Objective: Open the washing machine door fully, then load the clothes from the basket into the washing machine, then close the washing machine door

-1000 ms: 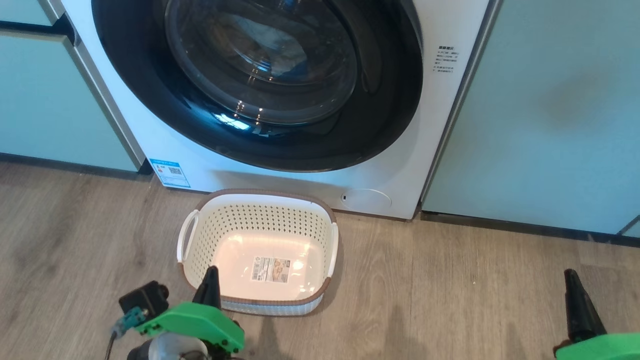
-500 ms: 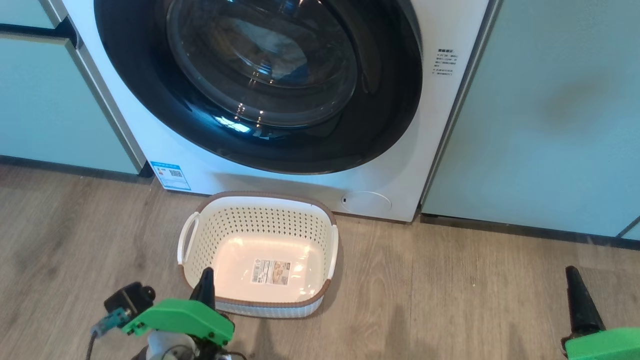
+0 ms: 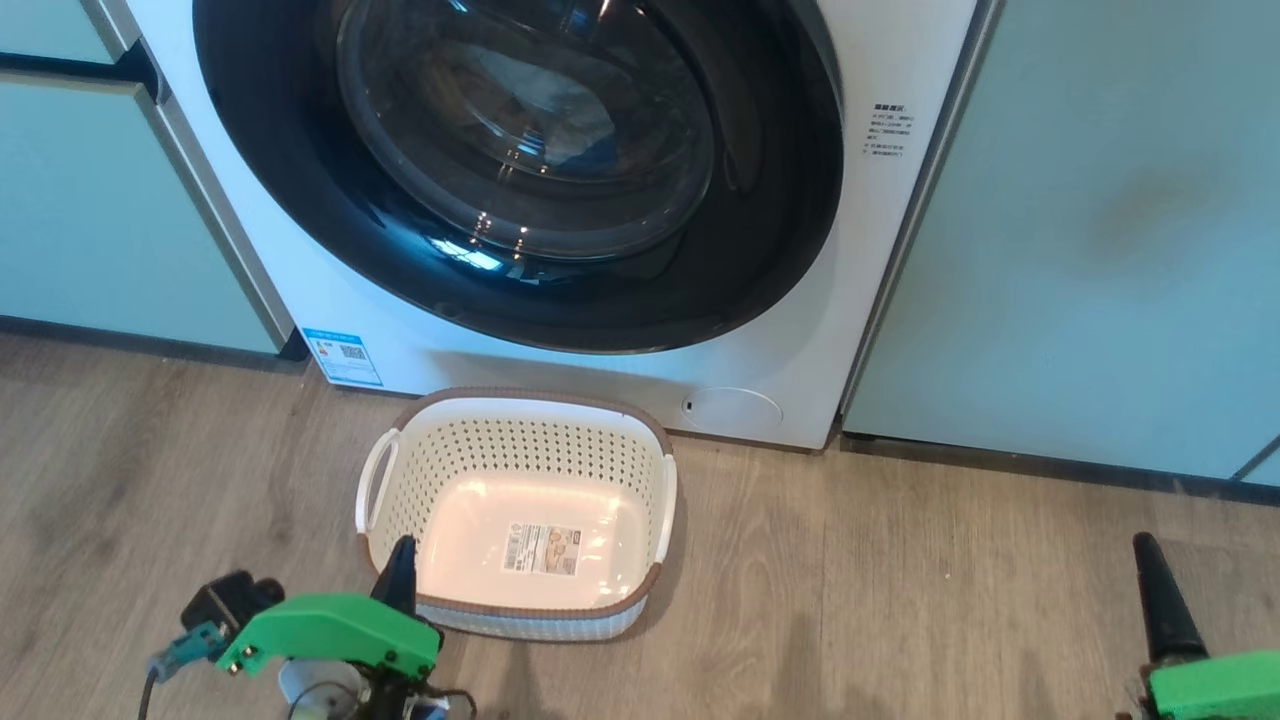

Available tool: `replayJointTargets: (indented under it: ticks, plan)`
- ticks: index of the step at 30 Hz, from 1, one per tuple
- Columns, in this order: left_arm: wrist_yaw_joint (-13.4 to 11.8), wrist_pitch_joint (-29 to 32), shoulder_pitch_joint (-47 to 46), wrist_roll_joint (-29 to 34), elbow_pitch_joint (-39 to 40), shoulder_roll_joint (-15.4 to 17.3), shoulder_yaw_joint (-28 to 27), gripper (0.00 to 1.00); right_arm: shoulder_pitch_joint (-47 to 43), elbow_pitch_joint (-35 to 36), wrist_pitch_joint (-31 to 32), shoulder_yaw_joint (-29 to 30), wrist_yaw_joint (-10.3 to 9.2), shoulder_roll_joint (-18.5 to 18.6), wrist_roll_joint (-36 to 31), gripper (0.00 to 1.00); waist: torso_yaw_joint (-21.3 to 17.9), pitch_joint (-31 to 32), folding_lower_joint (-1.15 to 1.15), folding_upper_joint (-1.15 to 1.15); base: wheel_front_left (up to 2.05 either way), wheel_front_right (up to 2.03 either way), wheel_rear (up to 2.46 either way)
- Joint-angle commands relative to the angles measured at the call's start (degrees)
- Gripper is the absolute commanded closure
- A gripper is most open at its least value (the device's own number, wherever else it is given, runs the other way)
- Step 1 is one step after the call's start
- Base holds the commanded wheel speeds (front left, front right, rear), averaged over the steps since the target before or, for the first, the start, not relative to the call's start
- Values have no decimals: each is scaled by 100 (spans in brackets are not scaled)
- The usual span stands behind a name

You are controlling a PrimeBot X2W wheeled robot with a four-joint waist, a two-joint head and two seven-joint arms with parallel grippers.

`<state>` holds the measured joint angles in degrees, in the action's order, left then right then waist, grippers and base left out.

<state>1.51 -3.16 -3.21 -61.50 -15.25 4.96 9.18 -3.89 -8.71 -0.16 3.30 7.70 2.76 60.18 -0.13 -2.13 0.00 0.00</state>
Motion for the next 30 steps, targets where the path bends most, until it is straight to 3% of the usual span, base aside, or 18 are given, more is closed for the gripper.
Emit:
replayJointTargets:
  ticks: [1,30]
  plan:
    - [59,50,-245,-181,145,37,-232,100,368,142,24,-27,-12,132,211,100,1,7,0,0,0,0,0]
    - [363,487,-266,-1890,135,-30,-888,100,717,-230,277,36,-17,161,2008,100,8,113,0,0,0,0,0]
